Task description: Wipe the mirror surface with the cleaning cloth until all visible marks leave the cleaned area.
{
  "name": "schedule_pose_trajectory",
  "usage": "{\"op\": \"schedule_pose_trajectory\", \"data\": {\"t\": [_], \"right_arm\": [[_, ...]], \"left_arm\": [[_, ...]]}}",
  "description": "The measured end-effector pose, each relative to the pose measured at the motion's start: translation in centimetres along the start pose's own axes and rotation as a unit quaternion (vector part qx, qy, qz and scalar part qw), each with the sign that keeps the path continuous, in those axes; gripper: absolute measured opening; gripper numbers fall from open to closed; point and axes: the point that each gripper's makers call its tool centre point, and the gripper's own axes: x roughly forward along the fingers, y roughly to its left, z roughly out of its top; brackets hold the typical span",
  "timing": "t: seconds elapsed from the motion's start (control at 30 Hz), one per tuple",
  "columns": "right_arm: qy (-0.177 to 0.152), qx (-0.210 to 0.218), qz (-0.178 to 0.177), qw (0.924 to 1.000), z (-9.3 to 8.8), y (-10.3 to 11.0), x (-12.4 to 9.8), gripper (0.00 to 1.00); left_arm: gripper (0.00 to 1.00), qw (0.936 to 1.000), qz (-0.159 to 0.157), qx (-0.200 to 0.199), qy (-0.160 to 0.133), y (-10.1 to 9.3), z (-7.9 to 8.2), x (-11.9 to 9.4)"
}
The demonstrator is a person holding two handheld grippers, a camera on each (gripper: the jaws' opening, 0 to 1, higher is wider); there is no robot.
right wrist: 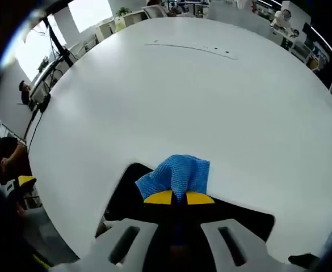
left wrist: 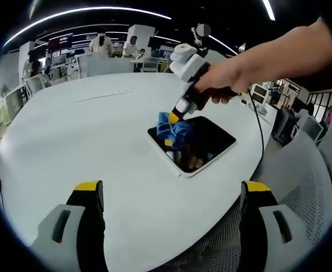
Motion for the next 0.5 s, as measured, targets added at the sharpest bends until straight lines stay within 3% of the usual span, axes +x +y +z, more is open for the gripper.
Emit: {"op": "schedule_pose_trajectory", "data": {"t": [0.17, 0.5], "right_arm": [[-0.002, -0.001, 0.018, 0.9998, -0.1, 0.5, 0.2, 0.0], [-0.022, 0.009, 0.016, 0.9996, -1.4, 1.7, -0.4, 0.0]], "left_arm": [[0.99, 1.0, 0.0, 0.001, 0.001, 0.0, -0.1, 0.0], [0.99, 1.0, 0.001, 0.003, 0.002, 0.0, -0.1, 0.0]]}}
